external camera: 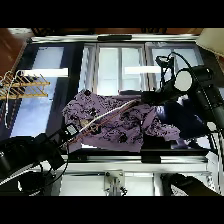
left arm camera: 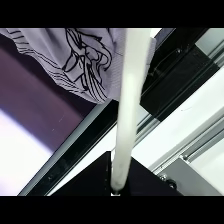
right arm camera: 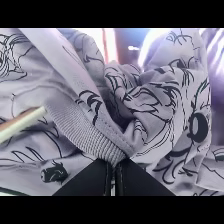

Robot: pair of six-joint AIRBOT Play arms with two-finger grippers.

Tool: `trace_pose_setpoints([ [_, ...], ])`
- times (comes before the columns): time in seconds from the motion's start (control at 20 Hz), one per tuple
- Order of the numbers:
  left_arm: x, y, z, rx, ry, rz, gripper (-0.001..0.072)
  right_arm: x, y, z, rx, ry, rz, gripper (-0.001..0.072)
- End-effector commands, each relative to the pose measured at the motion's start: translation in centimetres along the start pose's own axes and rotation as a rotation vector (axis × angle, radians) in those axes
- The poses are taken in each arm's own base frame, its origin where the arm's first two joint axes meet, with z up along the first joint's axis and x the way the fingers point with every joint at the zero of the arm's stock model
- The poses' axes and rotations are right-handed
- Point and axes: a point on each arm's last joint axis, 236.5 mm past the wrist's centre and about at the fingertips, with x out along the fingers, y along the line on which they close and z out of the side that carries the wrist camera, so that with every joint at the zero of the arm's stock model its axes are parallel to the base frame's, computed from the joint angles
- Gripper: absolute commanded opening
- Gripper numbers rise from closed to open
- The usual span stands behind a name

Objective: Fold the shirts.

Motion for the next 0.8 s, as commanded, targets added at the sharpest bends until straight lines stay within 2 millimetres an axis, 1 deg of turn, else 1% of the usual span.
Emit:
trace_pose_setpoints([
  [0.0, 0.0, 0.2, 0.4, 0.014, -0.016, 0.011, 0.0056, 0.0, 0.3, -0.3, -0.007, 0.014, 0.010, 0.0081],
  [0.1, 0.2, 0.1, 1.2, 0.061, -0.037, 0.007, 0.0056, -0.1, 0.7, -0.1, -0.011, 0.005, 0.028, 0.0081],
  [0.15, 0.5, -0.2, 1.5, 0.112, -0.034, -0.002, 0.0056, -0.1, 0.9, 0.1, -0.010, -0.006, 0.037, 0.0081],
  [0.25, 1.2, -0.5, 1.9, 0.213, -0.016, -0.006, 0.0056, -0.4, 1.6, 1.0, -0.005, -0.049, 0.065, 0.0080],
  [0.4, 2.0, -0.4, 3.6, 0.224, -0.046, 0.011, 0.0057, -1.5, 2.6, 2.0, -0.027, -0.088, 0.103, 0.0080],
  [0.55, 2.0, -0.5, 5.5, 0.230, -0.119, 0.017, 0.0057, -3.7, 3.6, 2.8, -0.094, -0.123, 0.136, 0.0080],
  [0.75, 1.8, -0.8, 7.4, 0.234, -0.201, 0.012, 0.0056, -7.5, 5.9, 3.1, -0.174, -0.171, 0.220, 0.0080],
])
